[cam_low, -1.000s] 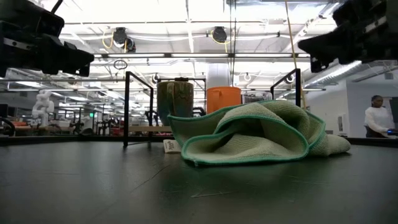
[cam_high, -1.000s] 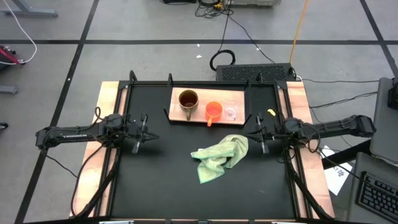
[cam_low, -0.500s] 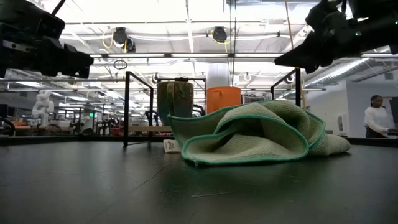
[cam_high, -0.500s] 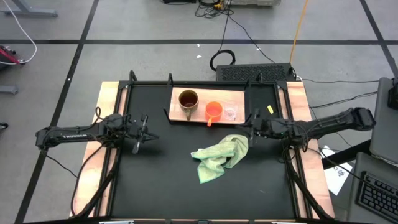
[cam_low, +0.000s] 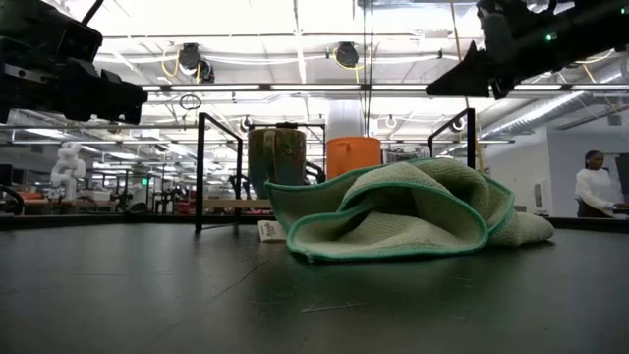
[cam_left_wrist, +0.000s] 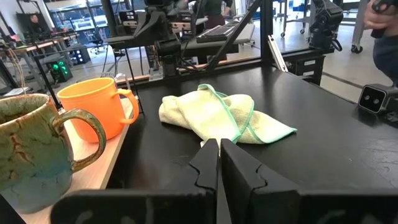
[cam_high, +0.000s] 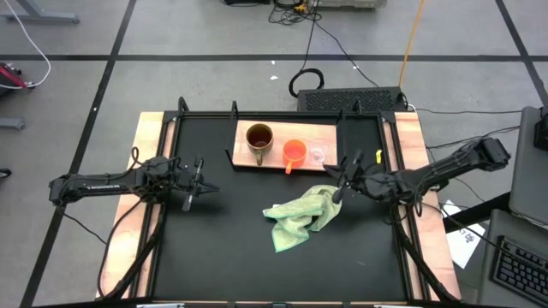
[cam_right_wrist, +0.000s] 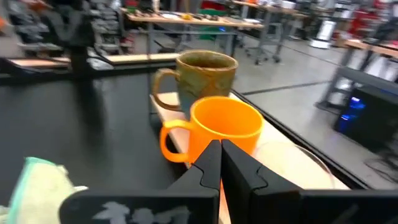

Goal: Stack small to large cups/mugs on shelf
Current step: Put the transparent mug on the shelf

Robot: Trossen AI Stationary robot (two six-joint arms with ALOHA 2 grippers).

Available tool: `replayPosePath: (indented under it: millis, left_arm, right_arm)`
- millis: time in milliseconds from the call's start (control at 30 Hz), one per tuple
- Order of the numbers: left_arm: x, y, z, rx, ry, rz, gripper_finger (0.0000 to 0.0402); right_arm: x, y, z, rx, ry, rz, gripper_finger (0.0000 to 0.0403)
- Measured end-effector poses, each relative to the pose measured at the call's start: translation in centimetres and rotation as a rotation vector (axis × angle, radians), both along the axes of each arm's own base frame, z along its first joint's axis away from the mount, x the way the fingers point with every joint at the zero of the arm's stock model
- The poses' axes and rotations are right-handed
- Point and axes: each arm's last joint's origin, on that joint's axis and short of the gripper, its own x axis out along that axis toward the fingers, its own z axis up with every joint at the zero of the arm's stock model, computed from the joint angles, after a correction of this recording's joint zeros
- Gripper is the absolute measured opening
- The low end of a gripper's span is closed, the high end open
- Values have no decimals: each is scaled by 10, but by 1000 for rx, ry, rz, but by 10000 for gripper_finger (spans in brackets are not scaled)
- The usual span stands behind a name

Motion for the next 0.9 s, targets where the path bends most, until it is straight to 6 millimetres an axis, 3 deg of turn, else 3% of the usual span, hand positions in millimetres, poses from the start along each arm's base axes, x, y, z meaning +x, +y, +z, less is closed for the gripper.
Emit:
replayPosePath:
  millis: [900]
  left_arm:
    - [0, 0, 0, -3, 1, 0, 21]
  right_arm:
    - [2, 1, -30, 73, 110, -242, 0]
